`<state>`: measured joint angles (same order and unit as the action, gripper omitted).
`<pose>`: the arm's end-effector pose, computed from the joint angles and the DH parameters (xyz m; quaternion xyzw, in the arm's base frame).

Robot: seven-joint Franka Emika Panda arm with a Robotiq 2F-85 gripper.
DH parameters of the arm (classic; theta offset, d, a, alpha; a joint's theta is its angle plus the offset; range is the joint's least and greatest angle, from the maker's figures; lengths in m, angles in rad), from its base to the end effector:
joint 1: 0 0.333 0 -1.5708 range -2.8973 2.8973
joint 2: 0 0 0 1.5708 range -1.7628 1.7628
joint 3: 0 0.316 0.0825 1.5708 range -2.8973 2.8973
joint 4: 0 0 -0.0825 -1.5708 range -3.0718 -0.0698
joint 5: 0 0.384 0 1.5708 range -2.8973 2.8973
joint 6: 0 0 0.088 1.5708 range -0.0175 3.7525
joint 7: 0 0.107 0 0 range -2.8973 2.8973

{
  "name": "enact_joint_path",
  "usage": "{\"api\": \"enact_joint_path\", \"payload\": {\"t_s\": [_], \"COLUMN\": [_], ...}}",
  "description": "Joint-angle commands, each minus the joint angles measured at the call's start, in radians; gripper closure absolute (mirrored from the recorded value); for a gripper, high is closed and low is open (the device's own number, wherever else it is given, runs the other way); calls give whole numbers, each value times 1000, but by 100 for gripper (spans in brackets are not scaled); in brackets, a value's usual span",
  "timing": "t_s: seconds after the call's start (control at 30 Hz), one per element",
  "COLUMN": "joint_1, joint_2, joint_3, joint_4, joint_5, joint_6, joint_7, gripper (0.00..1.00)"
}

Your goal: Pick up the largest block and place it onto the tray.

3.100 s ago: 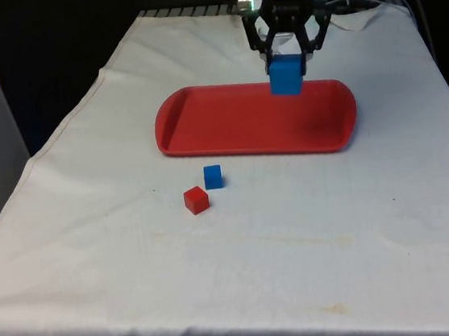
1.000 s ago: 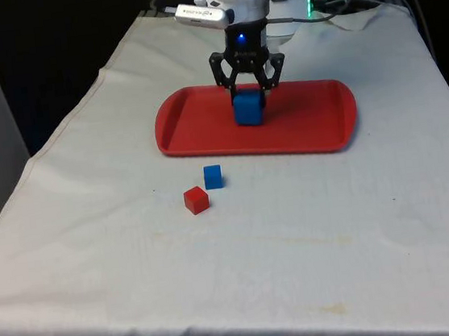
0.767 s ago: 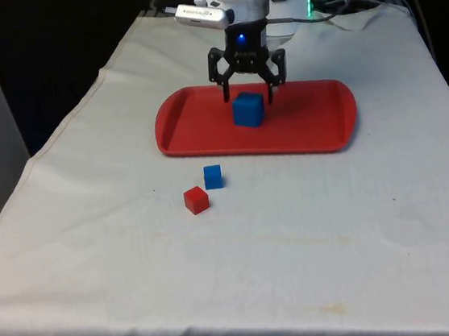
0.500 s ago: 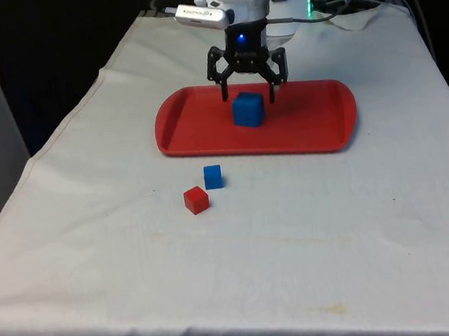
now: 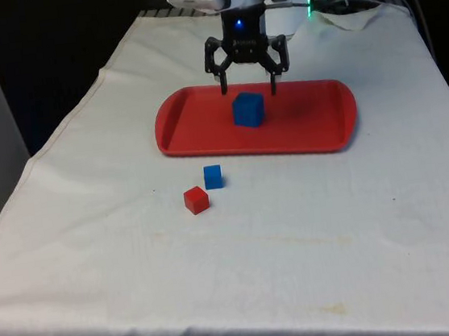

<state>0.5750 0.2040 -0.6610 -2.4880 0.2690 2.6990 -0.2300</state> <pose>0.4754 -0.0580 0.2308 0.9986 -0.0412 0.0312 0.0063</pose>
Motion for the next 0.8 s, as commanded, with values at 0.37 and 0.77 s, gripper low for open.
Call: {"api": "enact_joint_path", "payload": {"t_s": [0.37, 0.77], "joint_1": [-1, -4], "joint_2": [-26, -27], "joint_3": [-22, -31], "joint_4": [124, 236], "joint_5": [-14, -4], "joint_6": [-139, -248], "joint_7": [-5, -25], "gripper": [0, 0]}}
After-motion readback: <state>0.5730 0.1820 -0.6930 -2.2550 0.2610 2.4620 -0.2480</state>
